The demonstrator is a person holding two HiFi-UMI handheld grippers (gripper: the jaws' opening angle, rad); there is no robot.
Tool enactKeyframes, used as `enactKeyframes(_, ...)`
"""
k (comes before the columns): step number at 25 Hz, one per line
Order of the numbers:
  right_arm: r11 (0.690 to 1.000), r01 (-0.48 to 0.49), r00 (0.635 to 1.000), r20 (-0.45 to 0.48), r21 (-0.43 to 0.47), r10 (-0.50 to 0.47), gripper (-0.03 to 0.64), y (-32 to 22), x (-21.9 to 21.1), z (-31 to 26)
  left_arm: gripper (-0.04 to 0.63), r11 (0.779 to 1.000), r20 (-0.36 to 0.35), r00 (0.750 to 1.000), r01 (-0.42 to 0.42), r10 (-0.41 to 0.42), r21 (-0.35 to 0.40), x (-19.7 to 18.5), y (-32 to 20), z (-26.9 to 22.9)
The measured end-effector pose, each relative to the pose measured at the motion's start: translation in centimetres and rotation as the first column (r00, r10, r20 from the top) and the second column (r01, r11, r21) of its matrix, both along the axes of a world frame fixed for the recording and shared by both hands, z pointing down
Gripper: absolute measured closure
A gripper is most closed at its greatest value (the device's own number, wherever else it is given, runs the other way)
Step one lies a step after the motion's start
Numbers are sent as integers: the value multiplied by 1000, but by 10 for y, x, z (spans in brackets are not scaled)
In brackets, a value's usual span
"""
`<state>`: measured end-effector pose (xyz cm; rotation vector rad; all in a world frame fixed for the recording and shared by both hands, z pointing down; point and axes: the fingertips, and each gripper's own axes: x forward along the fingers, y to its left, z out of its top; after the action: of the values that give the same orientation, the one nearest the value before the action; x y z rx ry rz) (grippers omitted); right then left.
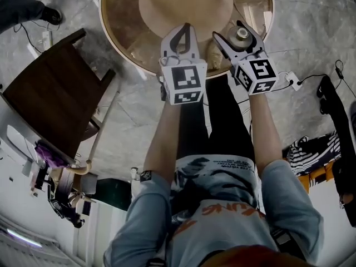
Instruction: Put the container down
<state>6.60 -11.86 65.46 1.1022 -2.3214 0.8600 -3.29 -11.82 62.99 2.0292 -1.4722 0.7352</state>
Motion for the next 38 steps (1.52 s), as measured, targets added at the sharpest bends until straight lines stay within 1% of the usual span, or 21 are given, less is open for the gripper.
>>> enactKeyframes(1, 1000, 6, 1000, -8, 1, -6, 256, -5, 1, 6, 569, 1000, 17, 999, -31, 31, 7, 5, -5, 1)
enactKeyframes(3, 1000, 22, 999, -26, 7, -22, 256, -16, 3, 16, 569, 998, 15, 998, -56, 56, 8, 14, -14, 5)
enactKeyframes(6, 999, 37, 998, -54, 28, -36, 257, -38, 7, 30, 569, 999, 3, 999, -38, 38, 3, 18, -34, 18)
enactKeyframes(8, 998, 45, 997, -72, 43, -42, 258, -53, 8, 39, 569, 999, 37, 999, -38, 37, 12, 17, -47, 29)
enactKeyframes(10, 997, 50, 995, -84, 61, -45, 256, -69, 8, 47, 569, 998, 91, 994, -61, 59, 20, 18, -57, 42)
enactKeyframes(12, 996, 47, 995, -89, 81, -40, 258, -87, 9, 52, 569, 997, 113, 991, -79, 75, 26, 20, -69, 52)
enactKeyframes(15, 993, 32, 996, -86, 111, -23, 258, -115, 9, 57, 569, 998, 94, 994, -62, 59, 30, 20, -89, 61)
enactKeyframes(19, 989, 30, 996, -91, 147, -17, 258, -142, 2, 59, 569, 1000, 56, 998, 1, -3, 25, 12, -108, 66)
enactKeyframes(21, 986, 38, 995, -93, 165, -23, 258, -151, -1, 60, 569, 999, 52, 998, 19, -20, 28, 10, -115, 67)
enactKeyframes(24, 982, 54, 995, -94, 183, -37, 258, -164, -4, 63, 569, 999, 56, 998, 15, -18, 40, 13, -123, 66)
enactKeyframes(26, 979, 66, 994, -96, 194, -48, 258, -171, -7, 65, 569, 999, 59, 998, 19, -21, 33, 15, -125, 68)
enactKeyframes(30, 970, 104, 992, -97, 220, -84, 258, -179, -17, 66, 569, 999, 58, 998, 23, -25, 43, 14, -128, 67)
enactKeyframes(34, 954, 171, 981, -128, 246, -143, 258, -177, -24, 67, 569, 998, 56, 998, 24, -27, 56, 13, -129, 64)
enactKeyframes(38, 951, 184, 978, -139, 248, -153, 255, -173, -25, 66, 569, 998, 58, 997, 46, -49, 50, 5, -126, 64)
